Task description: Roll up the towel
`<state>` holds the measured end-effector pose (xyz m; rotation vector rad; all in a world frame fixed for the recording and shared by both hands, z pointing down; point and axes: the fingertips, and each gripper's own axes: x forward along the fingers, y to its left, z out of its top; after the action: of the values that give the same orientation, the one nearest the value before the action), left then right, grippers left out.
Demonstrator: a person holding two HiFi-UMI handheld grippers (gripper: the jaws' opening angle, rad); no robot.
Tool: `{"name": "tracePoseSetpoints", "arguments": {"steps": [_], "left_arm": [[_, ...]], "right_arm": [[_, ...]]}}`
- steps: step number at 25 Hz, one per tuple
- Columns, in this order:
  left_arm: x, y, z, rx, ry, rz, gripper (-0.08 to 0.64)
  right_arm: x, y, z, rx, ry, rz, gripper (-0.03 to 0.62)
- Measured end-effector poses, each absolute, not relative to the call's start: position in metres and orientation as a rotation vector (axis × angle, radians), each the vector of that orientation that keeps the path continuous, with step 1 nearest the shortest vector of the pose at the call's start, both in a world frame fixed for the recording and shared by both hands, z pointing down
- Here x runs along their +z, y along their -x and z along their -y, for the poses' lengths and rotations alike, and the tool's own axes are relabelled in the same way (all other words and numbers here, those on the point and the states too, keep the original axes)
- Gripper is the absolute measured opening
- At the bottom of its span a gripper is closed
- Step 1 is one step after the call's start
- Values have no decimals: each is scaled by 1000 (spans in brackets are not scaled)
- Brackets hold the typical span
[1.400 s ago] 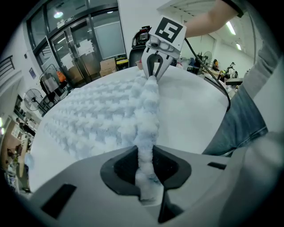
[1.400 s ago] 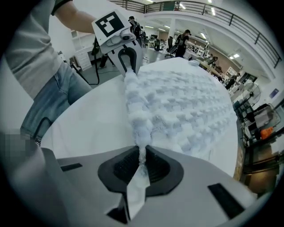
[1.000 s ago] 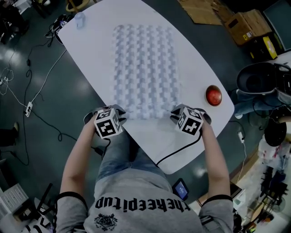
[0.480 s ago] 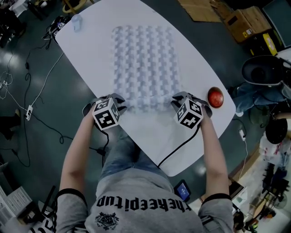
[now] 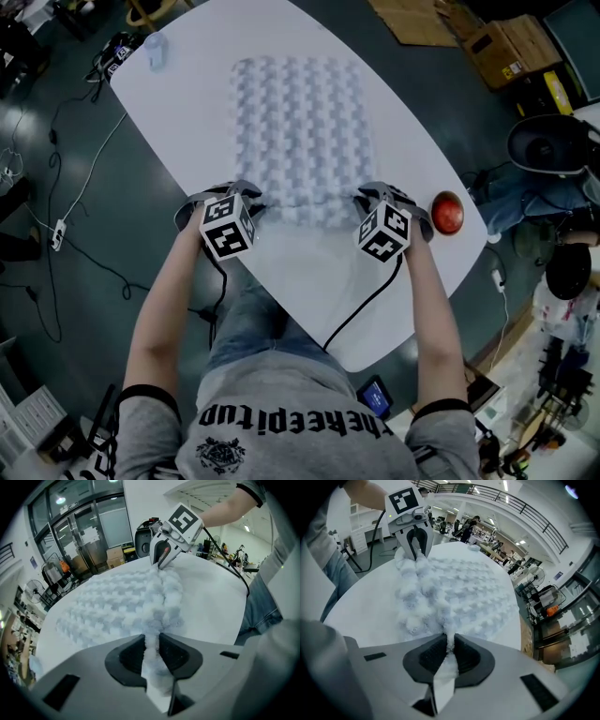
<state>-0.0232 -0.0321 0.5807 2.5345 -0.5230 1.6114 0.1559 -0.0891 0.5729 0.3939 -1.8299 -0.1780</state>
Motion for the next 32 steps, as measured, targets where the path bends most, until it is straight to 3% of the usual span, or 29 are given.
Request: {"name": "tracePoseSetpoints", "arguments": {"steps": [7, 19, 26, 32], "left_arm": [[575, 30, 56, 1581, -2586, 536, 176], [499, 44, 68, 1225, -2721, 798, 187], [531, -6, 0, 1392, -2748, 568, 212], [574, -8, -11, 1550, -2645, 652, 238]], "right_arm": [[573, -154, 110, -137, -504, 1878, 98], [521, -153, 96, -90, -540, 2079, 122], [530, -129, 33, -80, -268, 2101, 177], [568, -133, 21, -262, -192, 1950, 232]]}}
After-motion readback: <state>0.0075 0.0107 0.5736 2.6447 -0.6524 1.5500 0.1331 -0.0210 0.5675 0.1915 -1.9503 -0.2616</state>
